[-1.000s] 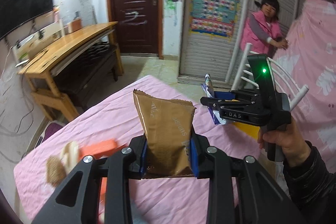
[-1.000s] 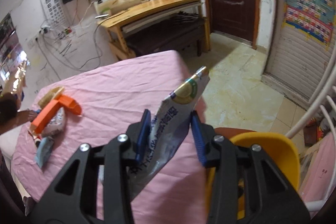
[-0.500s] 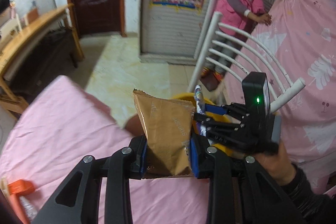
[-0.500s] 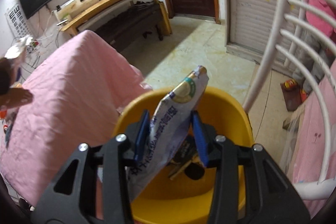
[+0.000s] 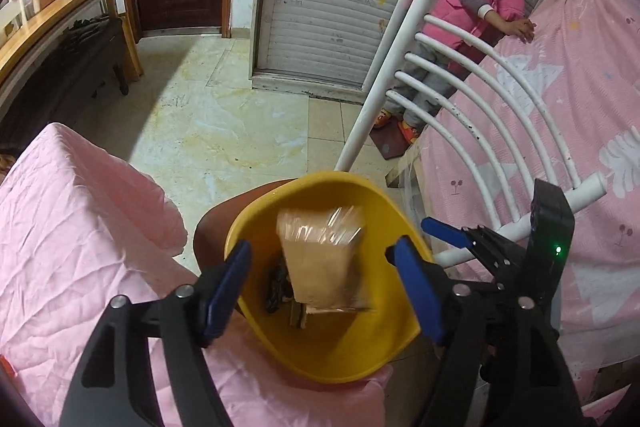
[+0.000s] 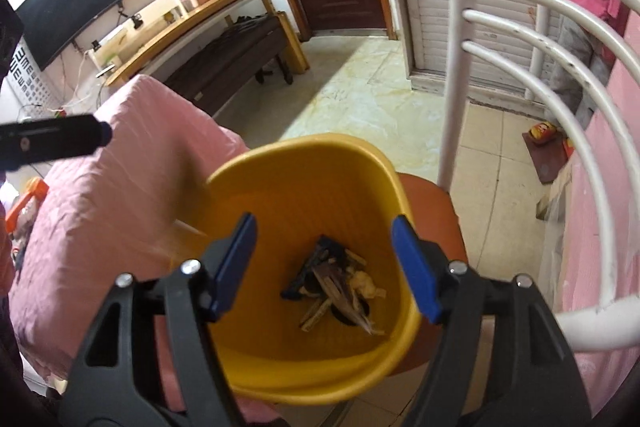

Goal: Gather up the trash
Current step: 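Drop the toothpaste tube and brown packet into the yellow bin, then grasp the loofah with left tool while right grasps the orange box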

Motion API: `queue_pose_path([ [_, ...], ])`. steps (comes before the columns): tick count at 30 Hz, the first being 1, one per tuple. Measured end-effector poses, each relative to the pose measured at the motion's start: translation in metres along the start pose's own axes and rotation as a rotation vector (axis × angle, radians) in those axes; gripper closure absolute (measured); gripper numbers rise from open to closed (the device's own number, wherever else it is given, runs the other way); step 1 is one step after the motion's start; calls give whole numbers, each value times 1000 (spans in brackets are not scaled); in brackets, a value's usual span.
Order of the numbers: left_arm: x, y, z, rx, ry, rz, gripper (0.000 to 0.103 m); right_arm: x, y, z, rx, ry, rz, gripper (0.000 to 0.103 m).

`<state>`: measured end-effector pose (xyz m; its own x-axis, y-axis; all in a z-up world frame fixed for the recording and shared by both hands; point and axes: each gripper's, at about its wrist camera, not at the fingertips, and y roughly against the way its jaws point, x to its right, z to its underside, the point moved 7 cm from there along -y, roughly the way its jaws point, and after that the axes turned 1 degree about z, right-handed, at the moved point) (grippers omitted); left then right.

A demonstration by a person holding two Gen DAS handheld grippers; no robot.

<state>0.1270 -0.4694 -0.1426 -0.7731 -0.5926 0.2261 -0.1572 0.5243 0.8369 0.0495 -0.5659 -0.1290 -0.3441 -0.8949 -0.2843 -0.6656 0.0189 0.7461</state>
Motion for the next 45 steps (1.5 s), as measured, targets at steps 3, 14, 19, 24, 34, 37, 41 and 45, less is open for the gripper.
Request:
queue_pose_path([
  [3,-5,20,1,34,18,-7,31,1,9,3,2,-7,0,28],
  [14,-98,166,49,246,103,-289,27,-118,37,-28,70,183,-112,8],
  [19,-166,229,76,289,207,-401,26,-195,45,-37,88,265,-186,7],
  [24,-253,281,112,302,347,-529,26,-285,55,-35,93,376,-294,6],
  [34,-346,306,167,254,477,-575,26,-417,70,0,79,576,-421,6],
  [37,-361,291,174,207,489,-541,26,-446,67,9,56,625,-443,6],
  [41,-375,273,181,170,512,-517,26,-471,60,24,32,678,-445,6],
  [45,-378,260,185,149,506,-492,26,-480,52,31,15,693,-432,6],
])
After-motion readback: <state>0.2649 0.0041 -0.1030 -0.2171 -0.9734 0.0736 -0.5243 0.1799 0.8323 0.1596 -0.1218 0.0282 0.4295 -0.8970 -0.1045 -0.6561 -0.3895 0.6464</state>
